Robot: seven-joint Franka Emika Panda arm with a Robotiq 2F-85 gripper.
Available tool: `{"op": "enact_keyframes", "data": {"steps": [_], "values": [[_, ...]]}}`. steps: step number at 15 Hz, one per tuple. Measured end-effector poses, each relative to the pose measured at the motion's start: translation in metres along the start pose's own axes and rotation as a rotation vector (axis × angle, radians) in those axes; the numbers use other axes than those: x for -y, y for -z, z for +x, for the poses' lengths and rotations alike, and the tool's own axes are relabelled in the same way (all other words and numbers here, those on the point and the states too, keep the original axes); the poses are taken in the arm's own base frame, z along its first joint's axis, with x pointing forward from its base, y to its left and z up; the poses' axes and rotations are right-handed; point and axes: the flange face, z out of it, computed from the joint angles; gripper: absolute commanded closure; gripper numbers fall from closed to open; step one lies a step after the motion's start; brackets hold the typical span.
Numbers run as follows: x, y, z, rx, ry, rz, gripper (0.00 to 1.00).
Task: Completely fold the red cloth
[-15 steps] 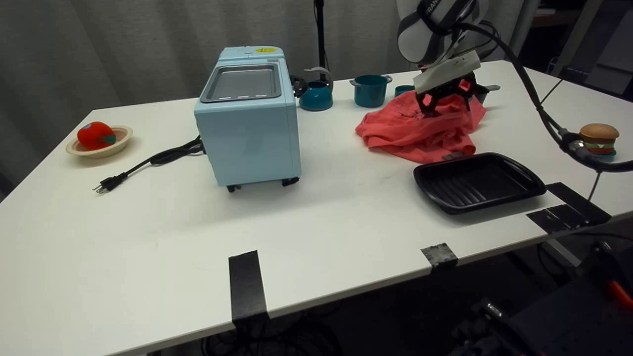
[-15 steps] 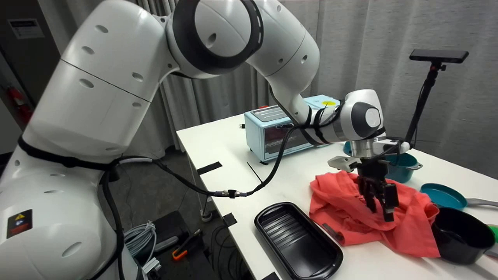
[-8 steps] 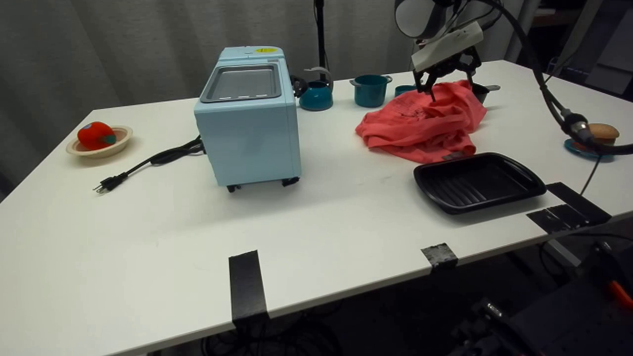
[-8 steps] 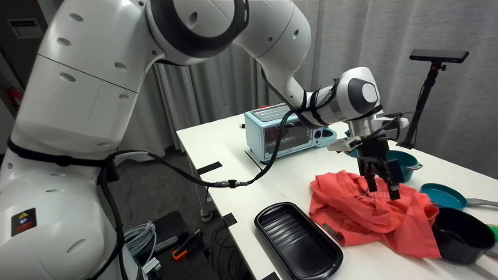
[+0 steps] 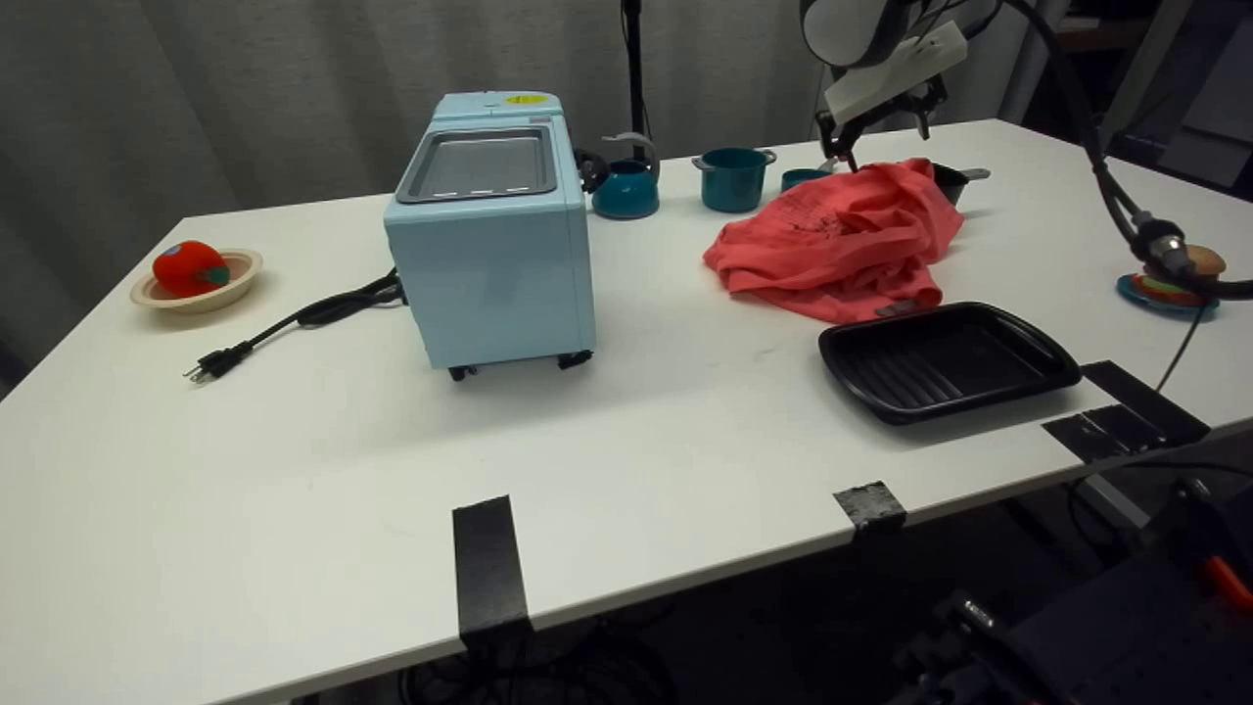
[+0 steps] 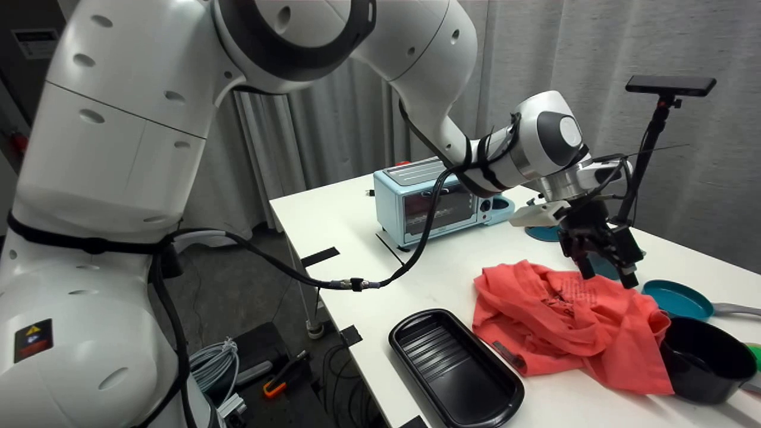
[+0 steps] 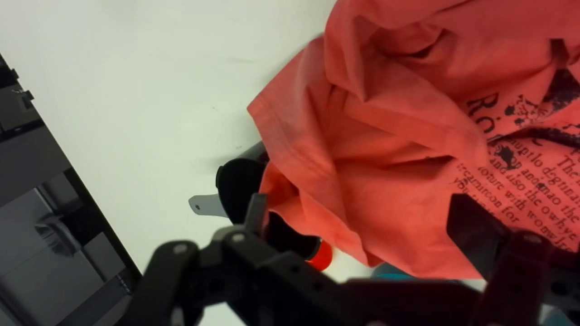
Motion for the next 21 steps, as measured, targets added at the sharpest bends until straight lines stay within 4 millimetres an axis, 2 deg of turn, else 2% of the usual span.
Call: {"op": "enact_keyframes", "data": {"steps": [6, 12, 21], "values": [[0.001, -0.002, 0.0, 0.001, 0.003, -0.004, 0.0], [-0.009, -0.006, 0.025, 0.014, 0.086, -0.044, 0.0], [0.002, -0.057, 0.047, 0.1, 0.363, 0.075, 0.0]]}}
